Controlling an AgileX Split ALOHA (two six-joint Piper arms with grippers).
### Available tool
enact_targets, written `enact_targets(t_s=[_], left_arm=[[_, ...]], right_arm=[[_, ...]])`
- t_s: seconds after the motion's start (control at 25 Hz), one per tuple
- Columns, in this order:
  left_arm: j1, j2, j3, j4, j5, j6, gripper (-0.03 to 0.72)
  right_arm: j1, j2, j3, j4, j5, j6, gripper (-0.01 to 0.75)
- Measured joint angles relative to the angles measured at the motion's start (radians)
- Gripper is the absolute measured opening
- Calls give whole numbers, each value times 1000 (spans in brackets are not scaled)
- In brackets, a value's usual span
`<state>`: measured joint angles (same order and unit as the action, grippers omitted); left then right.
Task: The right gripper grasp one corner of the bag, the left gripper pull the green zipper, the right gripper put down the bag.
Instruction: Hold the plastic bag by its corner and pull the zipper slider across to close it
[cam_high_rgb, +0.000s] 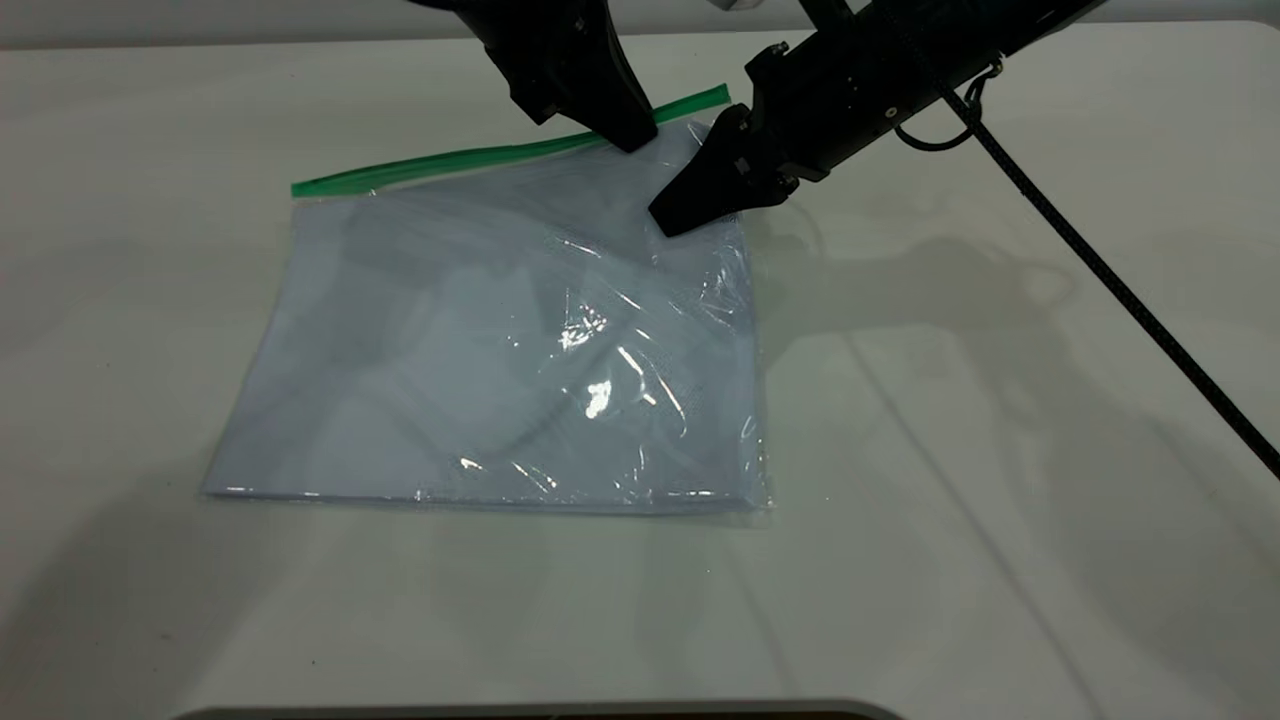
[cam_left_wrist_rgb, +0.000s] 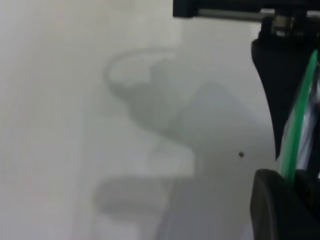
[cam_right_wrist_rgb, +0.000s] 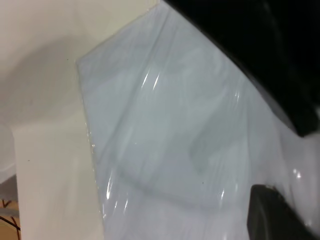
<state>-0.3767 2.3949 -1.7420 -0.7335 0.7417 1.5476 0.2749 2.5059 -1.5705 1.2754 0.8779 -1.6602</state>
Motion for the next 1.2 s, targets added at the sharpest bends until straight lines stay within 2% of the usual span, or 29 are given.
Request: enact_targets(t_s=[0.28,0.52,0.76,0.88,1.2], left_arm=[[4,0,-9,71,-29,-132,53],[69,0,-9,83,-2,-175,53],[135,0,-9,96,42,-181,53],[168,0,-9,123,84,-190,53],[238,0,-9,248,109,-268,53]], right_arm=[[-76,0,0,34,57,17,36],[-153,0,0,73,124,19,36],[-198,-1,0,114,149,19,36],[-224,-1,1,133,122,35,36],[-262,-1,1,144,43,68,36]])
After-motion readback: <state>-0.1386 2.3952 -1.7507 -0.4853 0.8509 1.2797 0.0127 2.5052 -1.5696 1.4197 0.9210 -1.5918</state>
